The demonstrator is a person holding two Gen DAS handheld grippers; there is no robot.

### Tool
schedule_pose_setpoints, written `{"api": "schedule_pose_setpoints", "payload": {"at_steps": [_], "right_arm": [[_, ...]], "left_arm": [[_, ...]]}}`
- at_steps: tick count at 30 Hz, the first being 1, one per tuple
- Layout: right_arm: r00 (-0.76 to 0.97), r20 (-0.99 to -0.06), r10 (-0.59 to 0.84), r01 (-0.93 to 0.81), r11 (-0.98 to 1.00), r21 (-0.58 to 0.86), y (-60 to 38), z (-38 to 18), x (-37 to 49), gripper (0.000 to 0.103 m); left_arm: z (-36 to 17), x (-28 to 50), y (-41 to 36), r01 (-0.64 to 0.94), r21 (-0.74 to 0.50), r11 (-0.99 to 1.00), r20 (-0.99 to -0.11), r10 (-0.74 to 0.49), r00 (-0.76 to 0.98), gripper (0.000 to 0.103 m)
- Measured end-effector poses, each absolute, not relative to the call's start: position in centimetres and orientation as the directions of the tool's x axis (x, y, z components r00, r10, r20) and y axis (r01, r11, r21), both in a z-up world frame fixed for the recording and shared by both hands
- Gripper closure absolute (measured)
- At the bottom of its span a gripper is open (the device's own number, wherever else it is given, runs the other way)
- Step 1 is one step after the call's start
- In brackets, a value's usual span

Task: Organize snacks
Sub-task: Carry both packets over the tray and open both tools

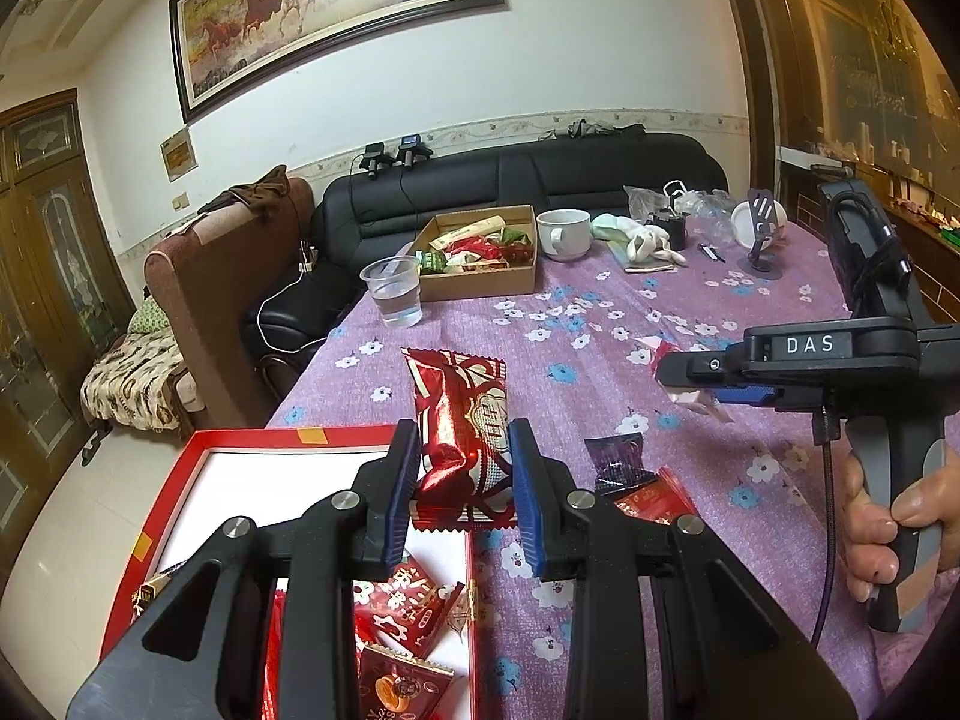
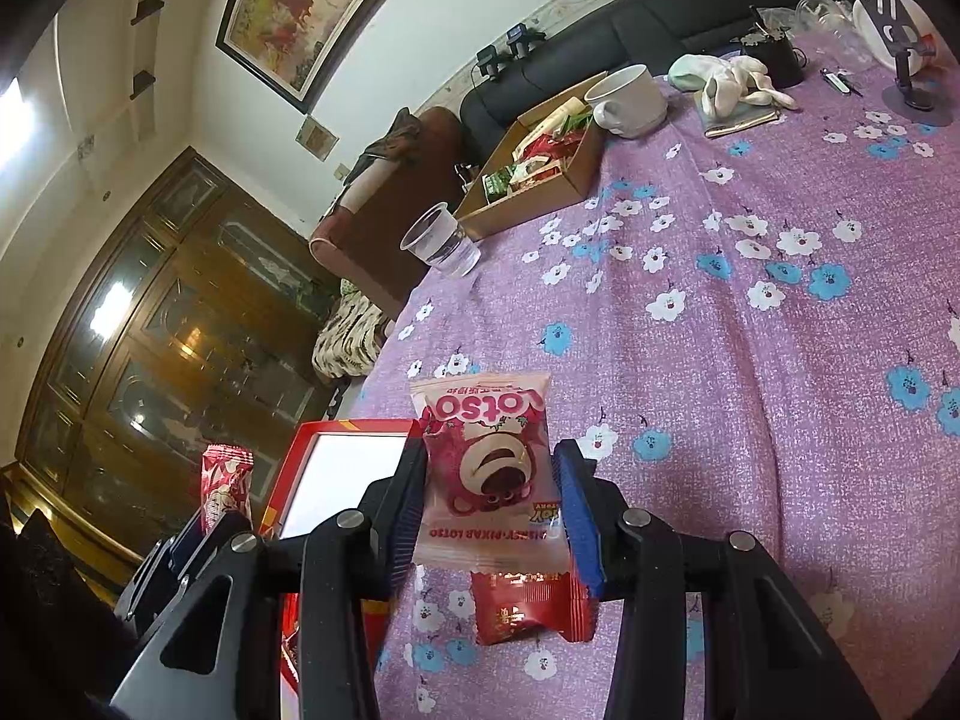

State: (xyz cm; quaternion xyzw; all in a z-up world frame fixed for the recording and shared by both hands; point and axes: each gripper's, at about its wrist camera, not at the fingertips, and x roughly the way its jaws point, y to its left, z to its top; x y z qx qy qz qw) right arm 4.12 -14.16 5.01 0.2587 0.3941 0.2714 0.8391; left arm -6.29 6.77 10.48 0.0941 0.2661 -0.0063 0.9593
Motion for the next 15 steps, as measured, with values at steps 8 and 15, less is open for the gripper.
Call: {"api": "schedule_pose_setpoints", "payload": {"at_steps": [8, 15], "right_arm": [[0.541, -0.520, 0.661, -0.252, 0.718, 0.649, -14.19, 5.05, 4.13, 0.059], [0.541, -0.527, 0.656, -0.252, 0.724, 0.642, -14.02, 4.90, 4.15, 0.059]], "left_arm": [[10.29, -6.21, 7.02, 0.065, 0.171, 0.983, -0.519, 0.034, 0.854, 0.076], [9.96, -6.02, 7.35, 0.065, 0.165, 0.984, -0.530, 0.033, 0.847, 0.076]]}}
